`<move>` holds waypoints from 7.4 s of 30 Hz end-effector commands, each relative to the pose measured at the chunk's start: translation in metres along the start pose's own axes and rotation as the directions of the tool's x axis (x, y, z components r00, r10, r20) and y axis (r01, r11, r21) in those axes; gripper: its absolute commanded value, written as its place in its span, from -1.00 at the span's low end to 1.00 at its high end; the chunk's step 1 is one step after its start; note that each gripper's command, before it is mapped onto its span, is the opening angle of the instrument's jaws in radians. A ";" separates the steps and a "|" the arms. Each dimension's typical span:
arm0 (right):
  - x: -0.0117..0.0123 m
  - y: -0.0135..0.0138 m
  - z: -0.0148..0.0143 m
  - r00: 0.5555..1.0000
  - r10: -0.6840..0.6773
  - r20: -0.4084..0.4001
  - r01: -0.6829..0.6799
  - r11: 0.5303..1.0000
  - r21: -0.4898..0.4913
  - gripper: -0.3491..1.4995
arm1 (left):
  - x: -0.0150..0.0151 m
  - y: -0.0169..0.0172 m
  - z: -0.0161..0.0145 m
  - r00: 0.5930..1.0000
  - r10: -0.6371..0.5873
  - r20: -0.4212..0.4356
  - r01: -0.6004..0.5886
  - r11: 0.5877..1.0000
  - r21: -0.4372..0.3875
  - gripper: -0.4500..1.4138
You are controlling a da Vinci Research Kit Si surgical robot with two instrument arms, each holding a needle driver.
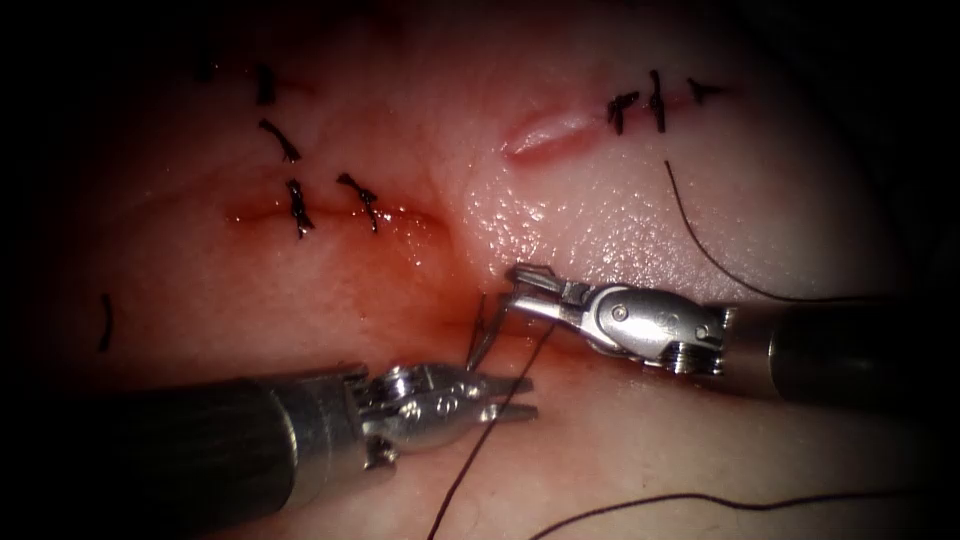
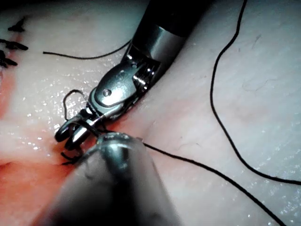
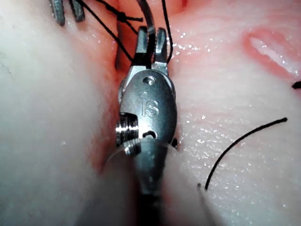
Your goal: Wound Closure
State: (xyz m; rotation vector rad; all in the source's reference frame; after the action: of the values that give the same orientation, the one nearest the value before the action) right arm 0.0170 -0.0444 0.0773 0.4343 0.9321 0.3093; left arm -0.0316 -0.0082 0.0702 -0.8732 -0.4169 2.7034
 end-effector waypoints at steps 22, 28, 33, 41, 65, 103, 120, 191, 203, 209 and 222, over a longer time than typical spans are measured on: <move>-0.0051 -0.0009 0.0005 0.991 0.114 0.062 -0.118 0.992 0.054 -1.00 | 0.0006 0.0004 0.0001 1.000 0.019 0.006 -0.019 1.000 0.008 -0.33; -0.0065 -0.0014 0.0006 0.986 0.133 0.096 -0.141 0.987 0.082 -1.00 | 0.0010 0.0010 -0.0004 1.000 0.025 0.009 -0.025 1.000 0.009 -0.33; -0.0073 -0.0015 0.0005 0.983 0.140 0.117 -0.150 0.985 0.081 -1.00 | 0.0011 0.0011 -0.0005 0.999 0.031 0.009 -0.031 0.999 0.009 -0.35; -0.0091 -0.0017 0.0001 0.975 0.147 0.167 -0.161 0.984 0.074 -1.00 | 0.0010 0.0011 -0.0005 0.999 0.031 0.009 -0.031 0.999 0.009 -0.35; -0.0036 0.0029 -0.0032 0.966 0.240 -0.096 -0.248 0.965 -0.084 0.05 | 0.0010 0.0012 -0.0007 0.999 0.036 0.012 -0.036 0.999 0.006 -0.33; 0.0202 0.0072 -0.0113 0.939 -0.034 -0.342 -0.133 0.881 -0.454 0.83 | 0.0020 0.0020 -0.0008 0.997 0.079 0.024 -0.079 0.997 0.012 -0.35; 0.0253 0.0111 -0.0133 0.937 -0.055 -0.344 -0.123 0.871 -0.476 0.87 | 0.0020 0.0020 -0.0006 0.997 0.079 0.023 -0.079 0.997 0.011 -0.37; 0.0252 0.0108 -0.0088 0.892 -0.334 -0.306 0.173 0.876 -0.451 -1.00 | 0.0017 0.0020 -0.0006 0.996 0.087 0.026 -0.087 0.996 0.009 -0.37; 0.0205 0.0087 -0.0059 0.897 -0.404 -0.179 0.312 0.866 -0.391 -1.00 | 0.0017 0.0019 -0.0005 0.996 0.087 0.026 -0.087 0.996 0.009 -0.39; 0.0175 0.0075 -0.0042 0.925 -0.348 -0.154 0.281 0.897 -0.341 -1.00 | 0.0016 0.0018 -0.0005 0.996 0.087 0.026 -0.087 0.996 0.009 -0.39; 0.0130 0.0068 -0.0040 0.955 -0.278 -0.100 0.239 0.927 -0.288 -1.00 | 0.0016 0.0018 -0.0004 0.996 0.087 0.026 -0.087 0.996 0.010 -0.39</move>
State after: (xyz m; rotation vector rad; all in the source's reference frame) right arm 0.0195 -0.0319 0.0691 0.0351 1.0507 0.2235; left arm -0.0323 -0.0094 0.0680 -0.8718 -0.3782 2.7964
